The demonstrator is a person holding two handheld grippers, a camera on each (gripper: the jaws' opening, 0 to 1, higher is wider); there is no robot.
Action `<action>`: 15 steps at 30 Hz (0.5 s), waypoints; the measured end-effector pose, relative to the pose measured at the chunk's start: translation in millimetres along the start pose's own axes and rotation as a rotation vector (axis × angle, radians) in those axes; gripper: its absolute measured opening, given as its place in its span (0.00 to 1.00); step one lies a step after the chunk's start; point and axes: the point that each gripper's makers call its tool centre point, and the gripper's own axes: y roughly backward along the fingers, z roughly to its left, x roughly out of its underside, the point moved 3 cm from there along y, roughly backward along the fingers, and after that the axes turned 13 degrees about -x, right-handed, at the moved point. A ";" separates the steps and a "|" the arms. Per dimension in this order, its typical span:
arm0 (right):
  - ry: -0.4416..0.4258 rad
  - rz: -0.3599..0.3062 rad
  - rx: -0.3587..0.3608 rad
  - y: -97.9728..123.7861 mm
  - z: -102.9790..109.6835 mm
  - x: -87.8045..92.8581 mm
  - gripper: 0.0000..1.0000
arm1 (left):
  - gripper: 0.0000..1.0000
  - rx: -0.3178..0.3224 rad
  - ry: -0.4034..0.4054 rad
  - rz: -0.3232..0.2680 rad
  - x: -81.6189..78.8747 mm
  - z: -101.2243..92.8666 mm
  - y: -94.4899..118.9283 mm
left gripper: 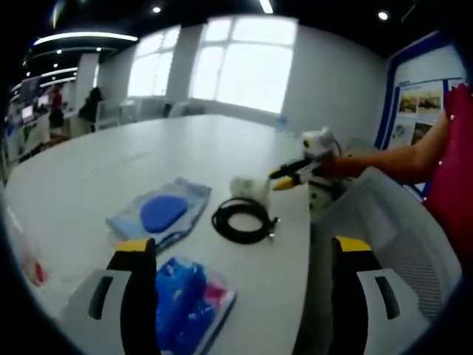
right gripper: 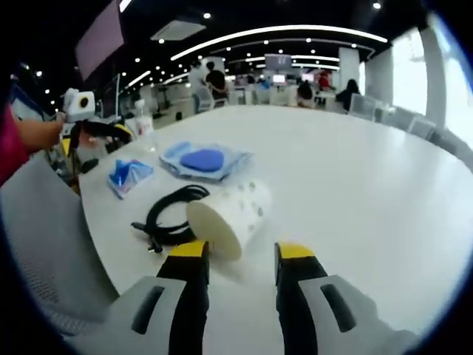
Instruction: Arrange the tabletop items into an orderly group along one side of the table until the central work area is clear of visible clutter.
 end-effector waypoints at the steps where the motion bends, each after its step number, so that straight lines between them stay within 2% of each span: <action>1: -0.005 0.000 0.002 -0.6 -0.9 0.4 0.29 | 0.95 -0.001 0.002 0.001 0.2 0.3 -0.5; 15: -0.109 -0.003 -0.020 -13.2 -2.6 14.7 0.16 | 0.92 -0.005 0.002 0.011 1.1 -0.1 -1.3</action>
